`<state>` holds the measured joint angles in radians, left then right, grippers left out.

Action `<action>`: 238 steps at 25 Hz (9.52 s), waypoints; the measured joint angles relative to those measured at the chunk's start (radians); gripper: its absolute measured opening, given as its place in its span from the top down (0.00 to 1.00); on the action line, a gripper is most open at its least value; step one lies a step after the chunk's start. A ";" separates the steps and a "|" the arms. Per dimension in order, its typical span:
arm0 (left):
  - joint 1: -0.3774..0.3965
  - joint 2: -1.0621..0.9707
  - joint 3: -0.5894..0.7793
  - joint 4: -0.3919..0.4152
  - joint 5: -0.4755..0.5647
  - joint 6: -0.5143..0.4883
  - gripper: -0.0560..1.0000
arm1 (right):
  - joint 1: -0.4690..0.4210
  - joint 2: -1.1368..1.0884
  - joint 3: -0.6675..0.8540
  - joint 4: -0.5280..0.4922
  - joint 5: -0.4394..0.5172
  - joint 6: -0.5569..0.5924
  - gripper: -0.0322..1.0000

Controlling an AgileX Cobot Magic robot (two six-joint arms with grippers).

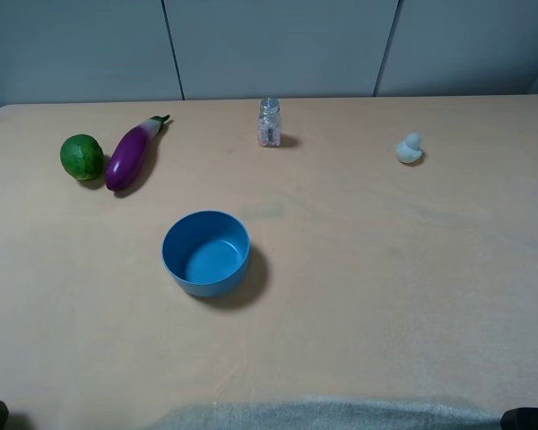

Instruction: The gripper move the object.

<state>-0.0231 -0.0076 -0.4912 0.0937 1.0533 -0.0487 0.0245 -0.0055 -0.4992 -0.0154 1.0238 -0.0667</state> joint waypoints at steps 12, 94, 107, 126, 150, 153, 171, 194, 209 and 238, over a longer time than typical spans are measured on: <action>0.000 0.000 0.000 0.000 0.000 0.000 0.25 | 0.000 0.000 0.000 0.000 0.000 0.000 0.31; 0.000 0.000 0.000 0.000 0.000 0.000 0.25 | 0.177 1.599 -0.827 0.116 -0.260 0.044 0.31; 0.000 0.000 0.000 0.000 0.000 0.000 0.25 | 0.435 1.872 -1.075 0.116 -0.260 0.044 0.31; 0.000 0.000 0.000 0.000 0.000 0.000 0.25 | 0.550 2.090 -1.209 0.088 -0.284 0.044 0.31; 0.000 0.000 0.000 0.000 0.000 0.000 0.25 | 0.553 2.295 -1.310 0.084 -0.344 0.044 0.31; 0.000 0.000 0.000 0.000 0.000 0.000 0.25 | 0.553 2.317 -1.310 0.082 -0.373 0.044 0.31; 0.000 0.000 0.000 0.000 0.000 0.000 0.25 | 0.538 2.393 -1.325 0.064 -0.445 0.044 0.31; 0.000 0.000 0.000 0.000 0.000 0.000 0.25 | 0.538 2.449 -1.325 0.045 -0.496 0.044 0.31; 0.000 0.000 0.000 0.000 0.000 0.000 0.25 | 0.538 2.451 -1.325 0.037 -0.497 0.044 0.34; 0.000 0.000 0.000 0.000 0.000 0.000 0.25 | 0.538 2.452 -1.325 0.026 -0.532 0.044 0.66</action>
<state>-0.0231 -0.0076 -0.4912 0.0937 1.0533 -0.0487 0.5628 2.4466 -1.8243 0.0104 0.4913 -0.0227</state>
